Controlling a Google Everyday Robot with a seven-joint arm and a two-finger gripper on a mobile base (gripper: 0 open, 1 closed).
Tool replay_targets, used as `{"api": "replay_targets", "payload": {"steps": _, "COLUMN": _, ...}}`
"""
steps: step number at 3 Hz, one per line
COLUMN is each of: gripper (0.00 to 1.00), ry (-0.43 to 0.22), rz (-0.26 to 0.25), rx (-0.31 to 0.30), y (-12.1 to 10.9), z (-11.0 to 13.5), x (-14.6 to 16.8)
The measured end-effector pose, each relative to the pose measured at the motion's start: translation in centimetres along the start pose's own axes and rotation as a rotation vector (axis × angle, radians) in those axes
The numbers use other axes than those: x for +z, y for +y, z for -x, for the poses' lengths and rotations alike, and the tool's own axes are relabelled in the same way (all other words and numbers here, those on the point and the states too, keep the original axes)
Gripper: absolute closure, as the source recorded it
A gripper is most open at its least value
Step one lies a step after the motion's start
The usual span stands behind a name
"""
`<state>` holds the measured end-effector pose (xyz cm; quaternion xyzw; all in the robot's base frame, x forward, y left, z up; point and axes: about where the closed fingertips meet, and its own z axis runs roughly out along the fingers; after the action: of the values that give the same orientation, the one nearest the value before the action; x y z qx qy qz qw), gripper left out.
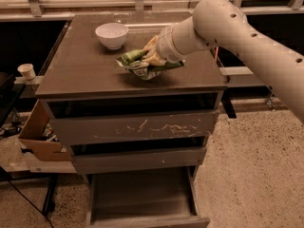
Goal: Pick green jalapeno chip bag from bottom drawer and place on counter
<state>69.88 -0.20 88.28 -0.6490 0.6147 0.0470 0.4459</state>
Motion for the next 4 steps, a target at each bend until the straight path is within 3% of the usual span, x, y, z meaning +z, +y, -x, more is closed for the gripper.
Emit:
{"api": "replay_targets", "payload": {"steps": 1, "gripper": 0.73, "ry": 0.000, "rz": 0.000, "rx": 0.000, "y": 0.00, "z": 0.00, "x": 0.00}}
{"api": "replay_targets", "payload": {"steps": 2, "gripper": 0.42, "ry": 0.000, "rz": 0.000, "rx": 0.000, "y": 0.00, "z": 0.00, "x": 0.01}}
{"api": "replay_targets", "payload": {"steps": 4, "gripper": 0.00, "ry": 0.000, "rz": 0.000, "rx": 0.000, "y": 0.01, "z": 0.00, "x": 0.01}}
